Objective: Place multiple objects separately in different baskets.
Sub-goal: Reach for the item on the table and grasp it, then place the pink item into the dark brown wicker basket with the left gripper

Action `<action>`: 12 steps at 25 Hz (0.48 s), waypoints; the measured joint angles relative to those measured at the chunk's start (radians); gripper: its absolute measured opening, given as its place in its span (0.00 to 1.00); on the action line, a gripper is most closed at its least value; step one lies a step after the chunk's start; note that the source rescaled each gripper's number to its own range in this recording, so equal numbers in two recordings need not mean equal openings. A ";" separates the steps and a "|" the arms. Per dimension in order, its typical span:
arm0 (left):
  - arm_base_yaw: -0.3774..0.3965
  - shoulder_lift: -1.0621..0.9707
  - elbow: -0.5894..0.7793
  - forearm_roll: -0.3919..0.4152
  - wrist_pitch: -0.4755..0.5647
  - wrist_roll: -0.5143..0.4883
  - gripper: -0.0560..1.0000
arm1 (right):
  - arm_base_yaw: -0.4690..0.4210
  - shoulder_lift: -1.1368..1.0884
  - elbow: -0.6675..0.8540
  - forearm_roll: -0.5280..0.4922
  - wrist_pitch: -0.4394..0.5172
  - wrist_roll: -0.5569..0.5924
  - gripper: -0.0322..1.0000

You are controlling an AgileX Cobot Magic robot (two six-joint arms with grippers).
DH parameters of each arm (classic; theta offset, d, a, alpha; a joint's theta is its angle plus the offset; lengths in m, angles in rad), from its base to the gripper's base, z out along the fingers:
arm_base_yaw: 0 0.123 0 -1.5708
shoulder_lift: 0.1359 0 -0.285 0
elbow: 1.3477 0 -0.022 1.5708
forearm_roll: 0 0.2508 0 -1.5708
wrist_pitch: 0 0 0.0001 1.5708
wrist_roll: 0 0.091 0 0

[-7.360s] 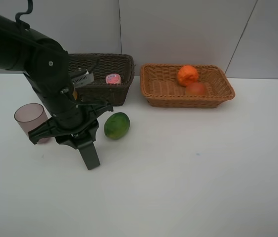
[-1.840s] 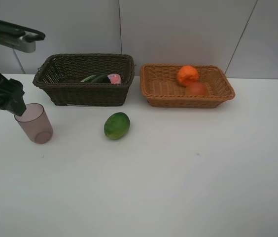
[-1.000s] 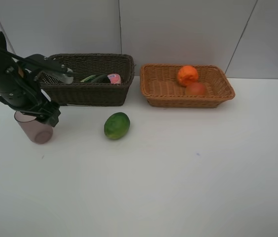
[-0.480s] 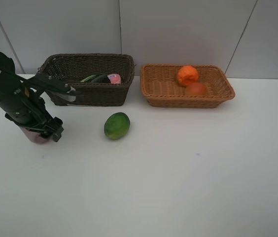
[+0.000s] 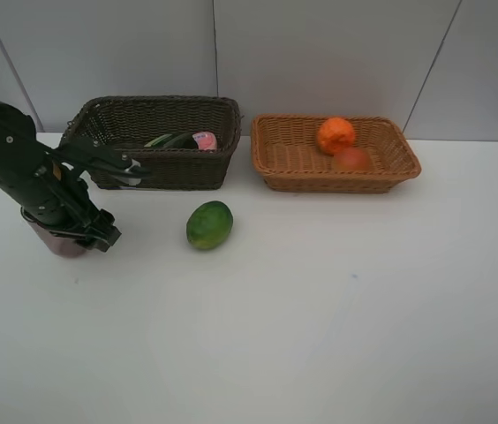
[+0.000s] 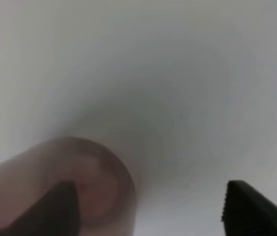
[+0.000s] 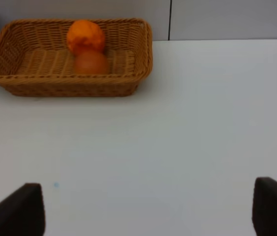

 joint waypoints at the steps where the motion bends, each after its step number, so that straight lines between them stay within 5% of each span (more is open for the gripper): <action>1: 0.000 0.002 0.000 0.000 0.000 0.000 0.65 | 0.000 0.000 0.000 0.000 0.000 0.000 0.88; 6: 0.000 0.002 0.000 0.003 -0.019 0.000 0.06 | 0.000 0.000 0.000 0.000 0.000 0.000 0.88; 12: 0.000 0.002 0.000 0.001 -0.024 0.000 0.06 | 0.000 0.000 0.000 0.000 0.000 0.000 0.88</action>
